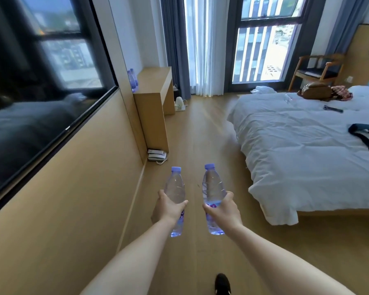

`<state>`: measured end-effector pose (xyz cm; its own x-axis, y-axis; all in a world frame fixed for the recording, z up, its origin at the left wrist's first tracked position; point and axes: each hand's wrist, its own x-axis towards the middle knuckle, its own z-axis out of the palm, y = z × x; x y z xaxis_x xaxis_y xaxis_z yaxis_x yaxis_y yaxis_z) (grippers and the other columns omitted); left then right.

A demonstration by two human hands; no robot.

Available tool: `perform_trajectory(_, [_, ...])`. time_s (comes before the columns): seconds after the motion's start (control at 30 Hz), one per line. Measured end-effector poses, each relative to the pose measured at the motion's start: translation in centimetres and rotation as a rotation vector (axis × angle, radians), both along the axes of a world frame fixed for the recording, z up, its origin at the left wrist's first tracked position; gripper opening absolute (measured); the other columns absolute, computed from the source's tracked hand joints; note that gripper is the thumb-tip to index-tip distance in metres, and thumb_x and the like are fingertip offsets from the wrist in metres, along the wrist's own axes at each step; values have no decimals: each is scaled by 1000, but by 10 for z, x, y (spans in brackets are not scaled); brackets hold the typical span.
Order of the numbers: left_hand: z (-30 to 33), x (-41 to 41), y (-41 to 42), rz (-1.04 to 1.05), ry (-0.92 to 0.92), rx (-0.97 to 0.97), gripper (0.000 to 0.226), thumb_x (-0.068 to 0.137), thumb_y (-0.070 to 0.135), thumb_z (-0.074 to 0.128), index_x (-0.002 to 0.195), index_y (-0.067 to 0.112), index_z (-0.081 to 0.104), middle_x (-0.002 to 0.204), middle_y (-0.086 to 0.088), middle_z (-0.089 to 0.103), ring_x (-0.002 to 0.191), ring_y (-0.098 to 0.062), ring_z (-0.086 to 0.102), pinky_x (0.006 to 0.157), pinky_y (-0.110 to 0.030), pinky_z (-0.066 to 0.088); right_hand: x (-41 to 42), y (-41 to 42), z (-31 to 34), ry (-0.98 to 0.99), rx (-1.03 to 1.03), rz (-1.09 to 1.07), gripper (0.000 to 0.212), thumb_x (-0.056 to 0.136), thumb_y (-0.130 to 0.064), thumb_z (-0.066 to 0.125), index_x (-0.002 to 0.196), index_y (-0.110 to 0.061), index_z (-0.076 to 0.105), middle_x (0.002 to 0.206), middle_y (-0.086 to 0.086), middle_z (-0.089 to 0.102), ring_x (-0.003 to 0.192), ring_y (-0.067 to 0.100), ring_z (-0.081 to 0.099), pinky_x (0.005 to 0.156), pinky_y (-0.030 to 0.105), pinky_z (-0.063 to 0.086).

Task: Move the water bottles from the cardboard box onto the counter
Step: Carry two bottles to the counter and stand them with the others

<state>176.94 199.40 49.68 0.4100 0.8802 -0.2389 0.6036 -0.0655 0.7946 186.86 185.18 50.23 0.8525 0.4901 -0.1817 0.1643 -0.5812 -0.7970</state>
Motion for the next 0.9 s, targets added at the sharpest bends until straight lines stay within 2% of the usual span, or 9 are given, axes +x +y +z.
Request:
perform_trajectory(0.13, [-3, 76, 52, 16, 25, 13, 81, 68, 42, 82, 128, 15, 34, 123, -4, 59, 108, -30, 59, 95, -45, 48, 77, 62, -7, -30, 11, 36, 68, 74, -44, 76, 120, -14, 36, 110, 2, 58, 91, 22, 65, 81, 42, 56])
perform_trajectory(0.37, [18, 204, 146, 98, -40, -3, 81, 69, 40, 82, 130, 14, 34, 125, -7, 57, 111, -30, 58, 97, -46, 47, 225, 166, 13, -83, -21, 116, 60, 74, -44, 75, 112, -18, 36, 108, 2, 58, 88, 23, 63, 77, 38, 53])
perform_trajectory(0.47, [29, 239, 181, 87, 48, 41, 73, 69, 45, 80, 124, 18, 40, 114, -1, 61, 104, -28, 61, 91, -41, 50, 268, 205, 20, -76, -12, 110, 60, 75, -43, 73, 115, -15, 37, 107, 2, 58, 89, 24, 62, 75, 35, 51])
perform_trajectory(0.6, [36, 291, 232, 96, 201, 150, 67, 67, 54, 78, 114, 21, 44, 103, 3, 61, 93, -24, 63, 76, -31, 49, 321, 255, 19, -22, 43, 104, 59, 73, -40, 72, 115, -17, 37, 97, -2, 61, 81, 17, 63, 68, 32, 50])
perform_trajectory(0.73, [27, 361, 294, 83, 91, 79, 71, 69, 44, 81, 119, 15, 41, 115, -5, 61, 105, -29, 60, 90, -41, 50, 377, 326, 17, 9, 102, 96, 65, 72, -39, 75, 119, -15, 38, 101, 1, 61, 85, 20, 62, 68, 28, 44])
perform_trajectory(0.9, [29, 450, 399, 61, 116, 85, 70, 69, 50, 79, 114, 17, 37, 111, -6, 62, 101, -30, 61, 89, -44, 50, 460, 433, 24, -1, 130, 107, 59, 71, -38, 77, 110, -17, 37, 101, 2, 61, 87, 21, 62, 69, 29, 44])
